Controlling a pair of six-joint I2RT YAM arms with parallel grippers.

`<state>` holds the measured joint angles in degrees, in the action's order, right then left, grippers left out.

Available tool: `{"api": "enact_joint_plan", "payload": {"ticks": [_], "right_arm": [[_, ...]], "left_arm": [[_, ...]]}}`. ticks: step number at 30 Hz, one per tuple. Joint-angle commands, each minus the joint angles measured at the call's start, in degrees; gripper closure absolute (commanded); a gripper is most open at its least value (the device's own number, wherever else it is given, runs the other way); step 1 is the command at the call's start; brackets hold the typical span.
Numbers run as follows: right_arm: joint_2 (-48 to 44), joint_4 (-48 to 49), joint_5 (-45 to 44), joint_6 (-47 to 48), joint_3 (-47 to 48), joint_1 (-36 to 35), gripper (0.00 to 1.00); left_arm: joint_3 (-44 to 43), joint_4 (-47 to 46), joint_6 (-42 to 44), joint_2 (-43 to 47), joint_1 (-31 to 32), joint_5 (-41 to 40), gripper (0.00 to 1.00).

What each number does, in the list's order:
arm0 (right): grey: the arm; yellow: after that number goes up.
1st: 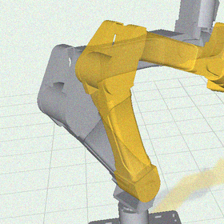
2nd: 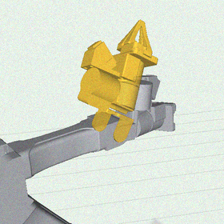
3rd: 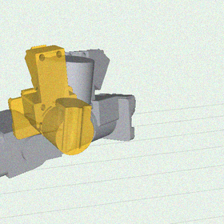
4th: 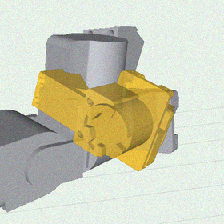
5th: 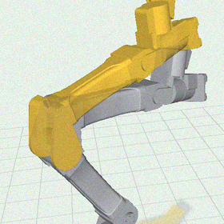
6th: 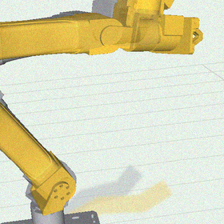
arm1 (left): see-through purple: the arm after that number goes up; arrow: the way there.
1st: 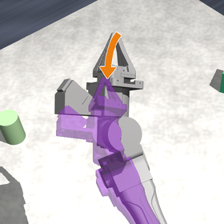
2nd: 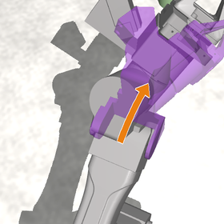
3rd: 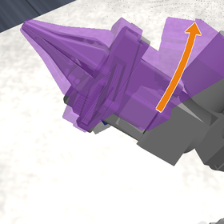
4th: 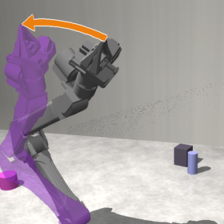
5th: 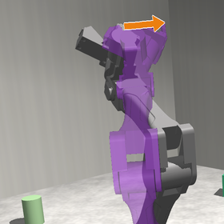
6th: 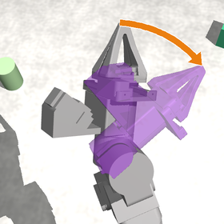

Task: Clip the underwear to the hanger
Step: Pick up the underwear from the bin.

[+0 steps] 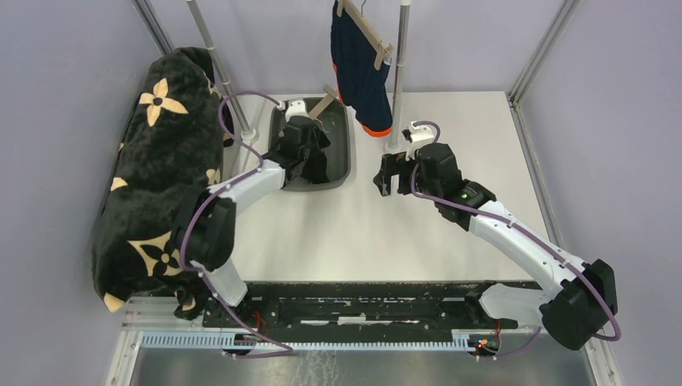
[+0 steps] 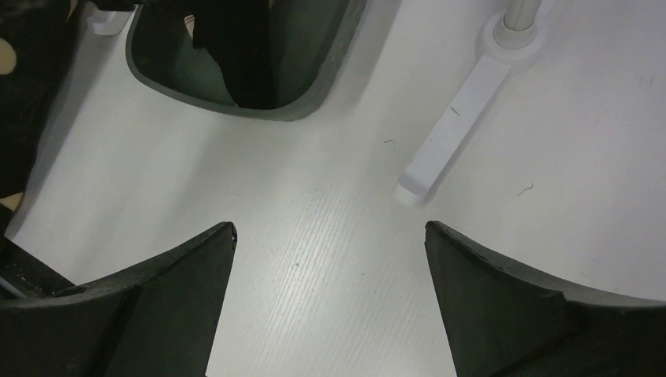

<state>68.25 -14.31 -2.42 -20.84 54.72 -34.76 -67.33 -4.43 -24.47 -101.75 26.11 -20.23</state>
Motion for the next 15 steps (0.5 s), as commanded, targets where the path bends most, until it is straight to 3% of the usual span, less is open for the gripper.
{"api": "enact_joint_plan", "payload": {"ticks": [1, 8, 15], "right_arm": [[-2.42, 1.54, -2.43, 0.8, -0.11, -0.24, 0.01], [-4.63, 0.0, -5.07, 0.51, -0.07, -0.2, 0.01], [-10.46, -3.18, -7.96, 0.19, 0.15, 0.22, 0.0]], "left_arm": [[-1.36, 2.08, 3.39, 14.75, 1.67, 0.18, 0.97], [-5.46, 10.5, 4.66, 29.19, 3.7, 5.81, 0.97], [-8.69, 15.05, 1.87, 35.95, 4.89, 17.28, 0.97]]}}
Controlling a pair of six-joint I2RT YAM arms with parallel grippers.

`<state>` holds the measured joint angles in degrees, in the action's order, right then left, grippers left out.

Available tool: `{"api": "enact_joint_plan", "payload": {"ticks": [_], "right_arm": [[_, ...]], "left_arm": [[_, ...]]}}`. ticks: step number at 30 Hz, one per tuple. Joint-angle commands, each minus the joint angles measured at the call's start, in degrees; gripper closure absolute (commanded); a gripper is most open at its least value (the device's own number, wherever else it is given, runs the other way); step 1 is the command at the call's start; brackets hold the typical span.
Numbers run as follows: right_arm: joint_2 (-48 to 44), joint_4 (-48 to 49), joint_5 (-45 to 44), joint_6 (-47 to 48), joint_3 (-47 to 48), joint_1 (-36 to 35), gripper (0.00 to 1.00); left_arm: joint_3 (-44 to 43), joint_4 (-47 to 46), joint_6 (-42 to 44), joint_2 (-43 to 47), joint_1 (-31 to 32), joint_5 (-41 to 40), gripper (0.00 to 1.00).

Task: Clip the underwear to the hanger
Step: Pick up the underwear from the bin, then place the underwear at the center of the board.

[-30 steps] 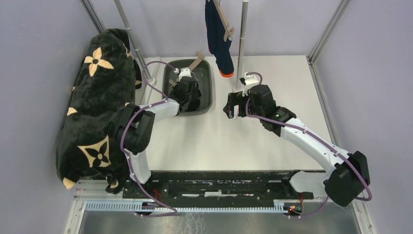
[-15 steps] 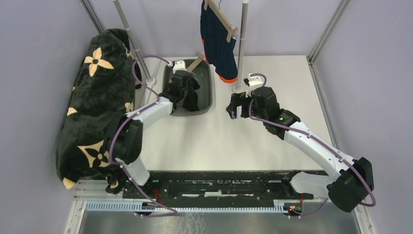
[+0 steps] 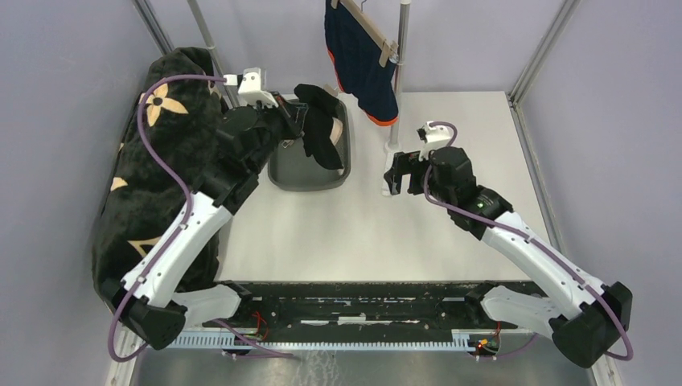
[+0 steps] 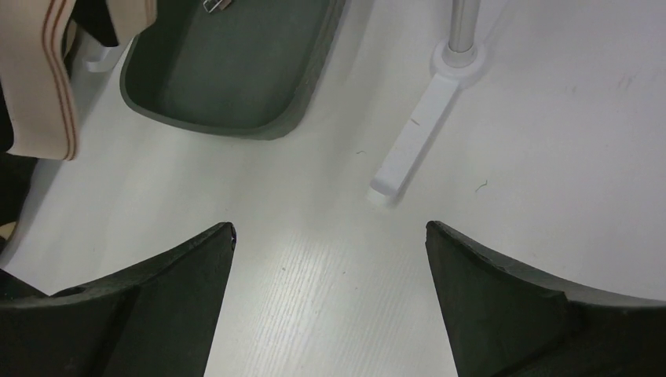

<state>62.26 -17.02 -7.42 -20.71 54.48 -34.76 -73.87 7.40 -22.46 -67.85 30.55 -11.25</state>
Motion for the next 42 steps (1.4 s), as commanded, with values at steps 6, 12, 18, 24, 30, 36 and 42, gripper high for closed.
{"api": "enact_joint_plan", "payload": {"ticks": [6, 12, 18, 24, 30, 36, 42], "right_arm": [[-8.46, -1.96, -1.77, 0.64, 0.27, 0.49, 0.0], [-11.3, -5.21, -5.82, -0.94, 0.93, 0.5, 0.0], [-17.42, -12.68, -18.18, -3.43, 3.32, 0.72, 0.0], [-22.6, -19.64, -27.21, -4.15, 6.55, 0.79, 0.0], [-27.63, -24.0, -33.38, -3.6, 8.8, 0.89, 0.0], [-30.34, -27.26, -35.92, -2.58, 10.47, 0.86, 0.0], [-31.81, -28.6, -36.92, -1.88, 10.8, 0.87, 0.0]], "left_arm": [[-0.69, 1.24, -3.74, 2.55, 2.18, 13.57, 0.97], [2.69, -5.05, -8.13, 1.53, 6.39, 15.84, 0.97], [3.34, -11.37, -9.49, -3.79, 14.72, 15.12, 0.97], [1.15, -21.0, -10.8, -14.21, 21.5, 15.52, 0.97], [-6.91, -25.71, -11.26, -27.25, 25.45, 17.74, 0.97], [-17.29, -25.07, -11.64, -38.28, 27.65, 19.71, 0.97], [-22.08, -23.15, -10.84, -42.59, 27.93, 17.45, 0.97]]}}
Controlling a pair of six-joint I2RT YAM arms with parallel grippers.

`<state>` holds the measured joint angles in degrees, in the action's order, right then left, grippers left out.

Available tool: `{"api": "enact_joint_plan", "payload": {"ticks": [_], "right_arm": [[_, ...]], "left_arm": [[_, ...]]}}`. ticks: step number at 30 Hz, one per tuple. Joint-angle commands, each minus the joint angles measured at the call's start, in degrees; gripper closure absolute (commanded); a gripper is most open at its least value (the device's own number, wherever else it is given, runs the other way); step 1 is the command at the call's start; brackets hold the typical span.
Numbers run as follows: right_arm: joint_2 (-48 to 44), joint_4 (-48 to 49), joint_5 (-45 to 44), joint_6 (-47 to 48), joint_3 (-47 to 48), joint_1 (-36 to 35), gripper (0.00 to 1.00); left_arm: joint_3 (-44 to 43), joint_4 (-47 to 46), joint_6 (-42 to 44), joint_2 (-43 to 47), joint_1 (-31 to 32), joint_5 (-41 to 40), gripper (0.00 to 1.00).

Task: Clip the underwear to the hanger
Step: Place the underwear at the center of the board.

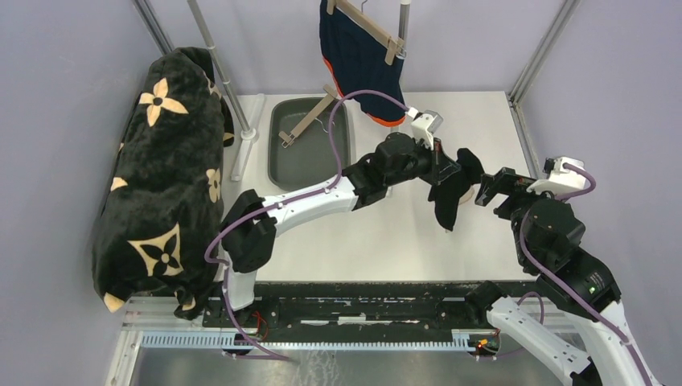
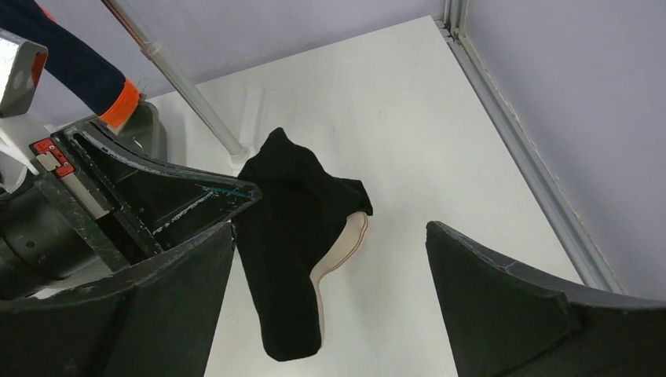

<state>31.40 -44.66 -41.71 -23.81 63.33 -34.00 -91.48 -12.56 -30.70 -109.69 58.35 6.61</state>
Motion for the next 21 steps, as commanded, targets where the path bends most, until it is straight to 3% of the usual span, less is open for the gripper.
{"api": "enact_joint_plan", "payload": {"ticks": [1, 15, 21], "right_arm": [[-0.98, -0.97, -2.52, 1.35, 1.97, 0.05, 0.0], [-0.2, -0.52, -2.45, 1.78, 1.72, 0.06, 0.0], [0.73, -0.4, -1.44, 1.63, 1.29, 0.15, 0.0]], "left_arm": [[-4.8, -2.99, -2.42, -1.19, 0.14, -0.87, 0.97], [-15.16, -2.47, -3.93, -10.49, 0.03, 2.73, 0.97], [-3.14, -3.06, -5.57, -5.12, -0.86, -1.42, 0.93]]}}
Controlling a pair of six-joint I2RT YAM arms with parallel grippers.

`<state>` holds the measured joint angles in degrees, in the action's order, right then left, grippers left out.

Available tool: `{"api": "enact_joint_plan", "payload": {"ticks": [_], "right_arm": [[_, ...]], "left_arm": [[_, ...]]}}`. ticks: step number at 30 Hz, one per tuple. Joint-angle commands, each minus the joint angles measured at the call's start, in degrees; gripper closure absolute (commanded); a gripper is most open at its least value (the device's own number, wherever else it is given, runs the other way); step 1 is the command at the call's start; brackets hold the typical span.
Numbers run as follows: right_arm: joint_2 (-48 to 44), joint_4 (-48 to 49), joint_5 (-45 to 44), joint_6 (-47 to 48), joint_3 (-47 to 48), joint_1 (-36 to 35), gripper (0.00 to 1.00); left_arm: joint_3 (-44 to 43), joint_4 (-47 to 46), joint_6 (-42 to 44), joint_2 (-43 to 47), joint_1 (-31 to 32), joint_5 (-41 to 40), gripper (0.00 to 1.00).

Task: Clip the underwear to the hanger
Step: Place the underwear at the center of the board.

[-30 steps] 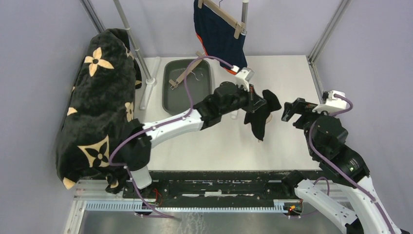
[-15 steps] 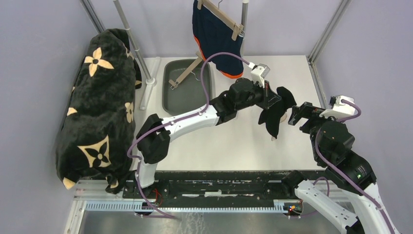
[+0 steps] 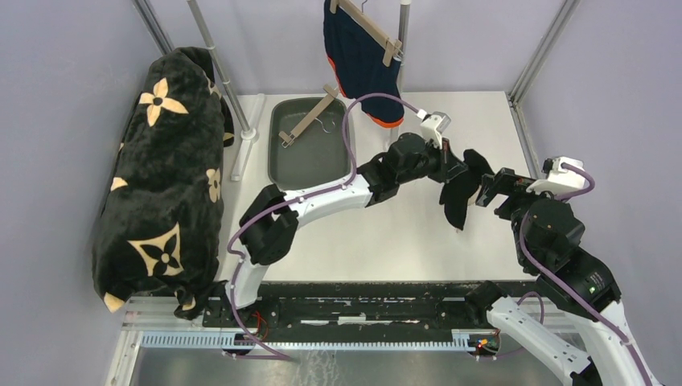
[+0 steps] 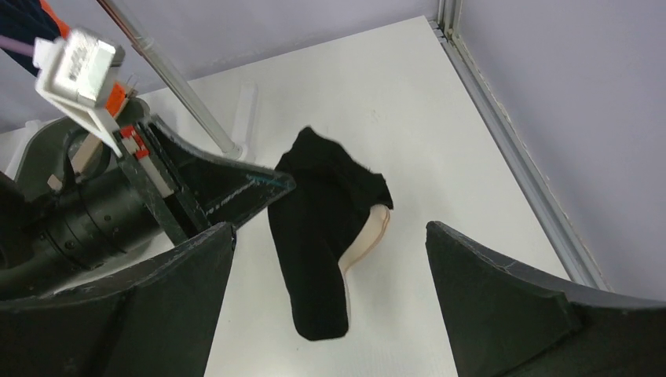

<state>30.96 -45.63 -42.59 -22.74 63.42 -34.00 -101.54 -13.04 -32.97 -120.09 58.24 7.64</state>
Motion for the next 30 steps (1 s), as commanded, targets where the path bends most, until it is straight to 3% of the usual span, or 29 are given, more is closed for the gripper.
{"api": "enact_joint_plan", "payload": {"ticks": [1, 2, 5, 8, 17, 19, 23, 30], "right_arm": [[1.59, 0.57, -0.24, 0.52, 1.11, 0.13, 0.0], [2.1, 0.58, 0.2, 0.46, 1.01, 0.07, 0.0], [4.36, 0.58, 1.52, 0.1, 0.76, 0.09, 0.0], [8.4, 0.55, 3.24, -0.95, 0.93, 0.14, 0.0], [26.86, -3.66, 9.64, -6.87, 0.11, 0.8, 0.0], [28.17, -1.88, 11.81, -7.81, -3.23, 3.39, 0.0], [28.37, 4.17, 25.84, -7.67, -9.65, 13.6, 0.0], [33.64, 7.69, 30.06, -7.85, -12.0, 18.66, 0.0]], "left_arm": [[10.67, -2.71, -4.61, 6.63, -1.35, -3.3, 0.88], [14.75, -3.15, -6.33, 8.1, -2.24, -4.3, 0.8], [28.05, -6.53, -11.13, 12.95, -5.0, -6.29, 0.43], [36.41, -10.94, -13.53, 18.53, -7.34, -6.87, 0.32], [41.27, -6.0, -7.65, 30.39, -8.82, -11.16, 0.28], [42.8, -5.07, -6.66, 33.19, -9.16, -12.91, 0.27], [45.35, -2.75, -5.22, 38.06, -10.8, -14.66, 0.25], [48.54, -3.22, -5.22, 41.65, -13.34, -13.18, 0.24]]}}
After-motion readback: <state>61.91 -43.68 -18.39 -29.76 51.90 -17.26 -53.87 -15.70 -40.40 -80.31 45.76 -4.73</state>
